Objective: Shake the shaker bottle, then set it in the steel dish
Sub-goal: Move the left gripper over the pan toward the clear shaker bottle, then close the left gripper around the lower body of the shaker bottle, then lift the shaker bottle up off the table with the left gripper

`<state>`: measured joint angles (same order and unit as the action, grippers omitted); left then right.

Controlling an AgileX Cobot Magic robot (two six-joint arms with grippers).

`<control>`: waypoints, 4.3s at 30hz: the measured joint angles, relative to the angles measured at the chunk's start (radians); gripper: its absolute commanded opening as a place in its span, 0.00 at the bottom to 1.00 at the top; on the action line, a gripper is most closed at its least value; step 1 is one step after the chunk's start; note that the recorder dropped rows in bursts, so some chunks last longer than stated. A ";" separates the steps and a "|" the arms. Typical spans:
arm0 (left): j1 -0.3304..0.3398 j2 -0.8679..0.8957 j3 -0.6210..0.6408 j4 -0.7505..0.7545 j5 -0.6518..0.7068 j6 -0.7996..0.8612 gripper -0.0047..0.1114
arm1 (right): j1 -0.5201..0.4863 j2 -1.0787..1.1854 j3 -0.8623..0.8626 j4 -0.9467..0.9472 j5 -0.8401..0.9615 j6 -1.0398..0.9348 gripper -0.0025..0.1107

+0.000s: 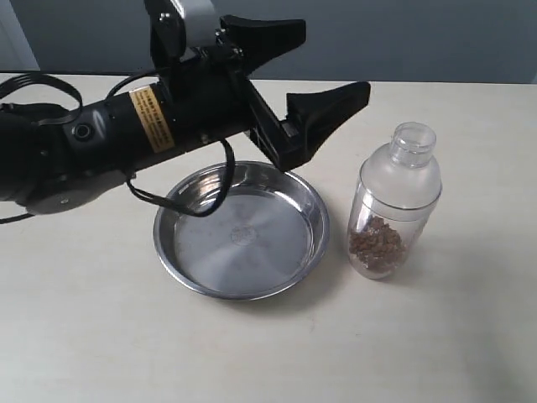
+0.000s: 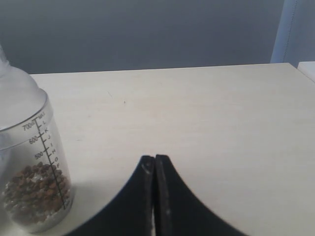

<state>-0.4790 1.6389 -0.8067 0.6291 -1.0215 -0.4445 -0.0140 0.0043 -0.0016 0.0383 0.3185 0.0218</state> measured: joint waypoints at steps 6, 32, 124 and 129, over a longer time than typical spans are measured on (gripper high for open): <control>-0.008 0.111 -0.094 0.107 -0.078 -0.089 0.95 | 0.000 0.000 0.000 0.000 0.000 0.000 0.01; -0.090 0.540 -0.360 0.111 -0.181 -0.119 0.95 | 0.000 0.000 0.000 0.000 0.000 0.000 0.01; -0.129 0.259 -0.519 0.140 0.405 -0.138 0.04 | 0.000 0.000 0.000 0.000 0.000 0.000 0.01; -0.096 0.146 -0.438 0.074 0.546 -0.129 0.04 | 0.000 0.000 0.000 0.000 0.000 0.000 0.01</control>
<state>-0.5746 1.7845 -1.2444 0.7034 -0.4754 -0.5737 -0.0140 0.0043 -0.0016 0.0383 0.3185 0.0218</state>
